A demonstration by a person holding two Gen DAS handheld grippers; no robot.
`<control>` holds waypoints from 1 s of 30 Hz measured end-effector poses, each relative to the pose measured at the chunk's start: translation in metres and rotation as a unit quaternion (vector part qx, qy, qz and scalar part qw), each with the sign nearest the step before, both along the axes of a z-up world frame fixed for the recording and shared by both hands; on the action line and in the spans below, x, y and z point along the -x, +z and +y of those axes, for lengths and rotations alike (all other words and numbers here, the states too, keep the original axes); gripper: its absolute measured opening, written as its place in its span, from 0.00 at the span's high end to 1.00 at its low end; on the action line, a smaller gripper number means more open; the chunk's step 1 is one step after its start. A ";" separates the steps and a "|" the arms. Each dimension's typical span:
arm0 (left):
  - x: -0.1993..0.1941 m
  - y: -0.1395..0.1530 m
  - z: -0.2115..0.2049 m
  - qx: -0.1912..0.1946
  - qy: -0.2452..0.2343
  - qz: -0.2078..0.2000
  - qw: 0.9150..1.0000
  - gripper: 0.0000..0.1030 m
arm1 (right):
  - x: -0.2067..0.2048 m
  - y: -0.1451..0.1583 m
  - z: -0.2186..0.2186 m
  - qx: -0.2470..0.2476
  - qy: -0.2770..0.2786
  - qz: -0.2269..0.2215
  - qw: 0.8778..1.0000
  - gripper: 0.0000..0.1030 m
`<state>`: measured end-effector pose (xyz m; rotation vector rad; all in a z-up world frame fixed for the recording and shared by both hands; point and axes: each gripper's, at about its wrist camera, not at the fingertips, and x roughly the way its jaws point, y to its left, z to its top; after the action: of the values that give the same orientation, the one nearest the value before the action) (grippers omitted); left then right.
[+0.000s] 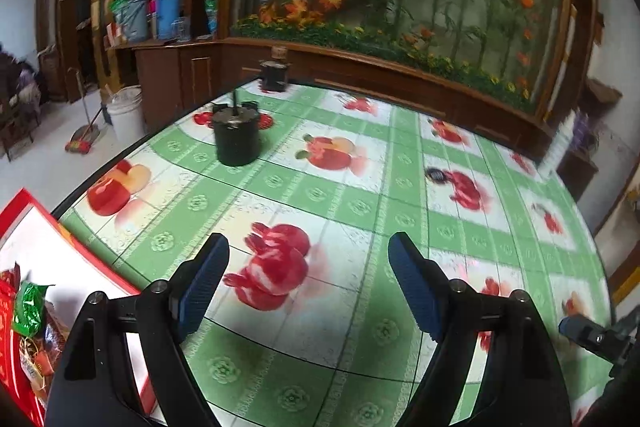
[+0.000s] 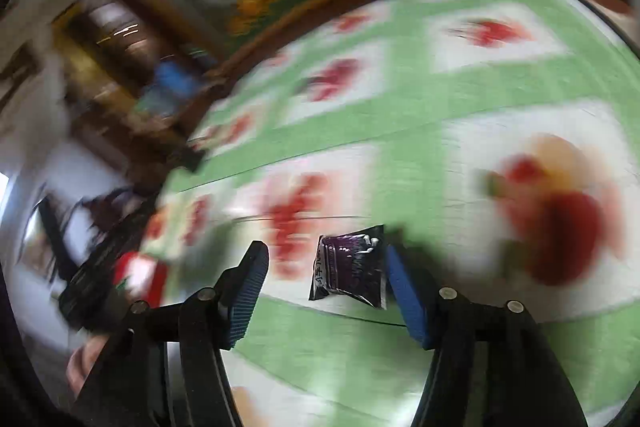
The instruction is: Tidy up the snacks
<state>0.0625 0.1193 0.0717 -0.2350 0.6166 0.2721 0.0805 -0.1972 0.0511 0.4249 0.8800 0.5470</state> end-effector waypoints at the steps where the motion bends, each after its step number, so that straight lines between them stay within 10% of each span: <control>1: 0.002 0.001 0.002 0.004 0.001 -0.003 1.000 0.20 | -0.003 0.006 0.005 0.009 -0.013 -0.012 1.000 0.35; 12: -0.004 -0.005 0.011 0.024 0.008 0.008 1.000 0.20 | -0.084 -0.010 0.142 0.170 -0.016 -0.018 0.985 0.38; 19: -0.005 -0.008 0.008 0.024 0.000 0.017 1.000 0.20 | -0.055 -0.021 0.162 0.306 0.000 -0.059 0.950 0.71; 26: -0.006 -0.008 -0.002 0.011 -0.015 0.021 1.000 0.20 | 0.025 -0.018 0.123 0.262 0.097 -0.038 0.960 0.76; 30: -0.008 -0.009 -0.014 -0.011 -0.039 0.027 0.999 0.20 | 0.038 0.009 0.055 0.160 0.029 -0.053 0.985 0.70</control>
<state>0.0707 0.1050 0.0629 -0.1831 0.6750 0.2099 0.0427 -0.1425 0.0602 0.0776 0.8612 0.4677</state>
